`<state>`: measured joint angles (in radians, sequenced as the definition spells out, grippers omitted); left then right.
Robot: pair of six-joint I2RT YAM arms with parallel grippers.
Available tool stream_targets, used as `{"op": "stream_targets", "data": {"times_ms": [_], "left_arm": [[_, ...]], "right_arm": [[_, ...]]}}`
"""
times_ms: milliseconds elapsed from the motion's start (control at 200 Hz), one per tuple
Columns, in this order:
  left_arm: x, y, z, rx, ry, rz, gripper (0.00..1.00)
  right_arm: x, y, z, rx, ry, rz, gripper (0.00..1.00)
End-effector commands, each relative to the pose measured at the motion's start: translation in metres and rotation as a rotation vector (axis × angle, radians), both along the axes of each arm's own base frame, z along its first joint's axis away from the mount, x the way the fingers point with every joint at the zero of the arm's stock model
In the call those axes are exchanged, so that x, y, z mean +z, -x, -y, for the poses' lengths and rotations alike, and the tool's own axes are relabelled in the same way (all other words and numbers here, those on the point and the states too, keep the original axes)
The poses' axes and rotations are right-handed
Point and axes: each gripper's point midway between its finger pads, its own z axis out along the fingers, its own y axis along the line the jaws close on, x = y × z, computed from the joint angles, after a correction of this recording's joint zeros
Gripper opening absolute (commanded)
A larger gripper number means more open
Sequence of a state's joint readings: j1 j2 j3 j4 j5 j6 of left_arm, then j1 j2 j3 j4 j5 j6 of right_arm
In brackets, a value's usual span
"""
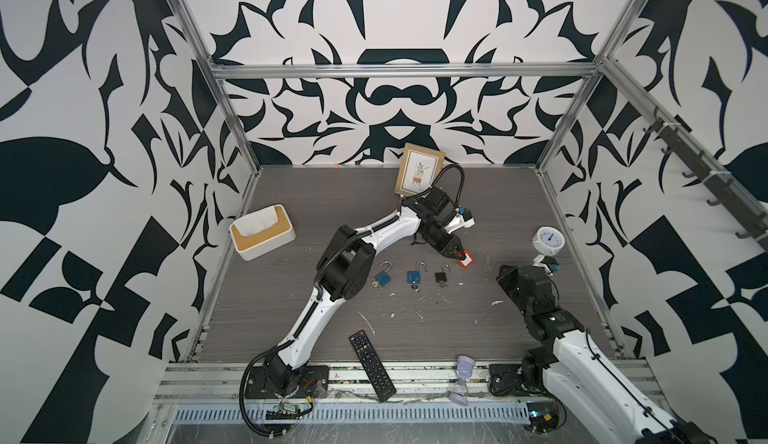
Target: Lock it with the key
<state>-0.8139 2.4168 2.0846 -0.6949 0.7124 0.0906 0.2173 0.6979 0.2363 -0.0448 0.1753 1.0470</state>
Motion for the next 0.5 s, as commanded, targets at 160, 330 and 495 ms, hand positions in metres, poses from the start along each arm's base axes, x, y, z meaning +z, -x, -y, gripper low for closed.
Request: {"op": "stream_targets", "data": {"times_ms": [160, 330, 495], "left_arm": [[-0.03, 0.017, 0.017, -0.102, -0.045, 0.005, 0.0], [-0.035, 0.023, 0.028, -0.141, -0.033, 0.001, 0.0], [-0.032, 0.024, 0.038, -0.18, -0.012, 0.049, 0.0]], "right_arm": [[-0.001, -0.007, -0.006, 0.01, -0.045, 0.043, 0.24], [-0.003, -0.005, -0.006, 0.011, -0.048, 0.042, 0.24], [-0.005, -0.004, -0.008, 0.028, -0.051, 0.044, 0.24]]}}
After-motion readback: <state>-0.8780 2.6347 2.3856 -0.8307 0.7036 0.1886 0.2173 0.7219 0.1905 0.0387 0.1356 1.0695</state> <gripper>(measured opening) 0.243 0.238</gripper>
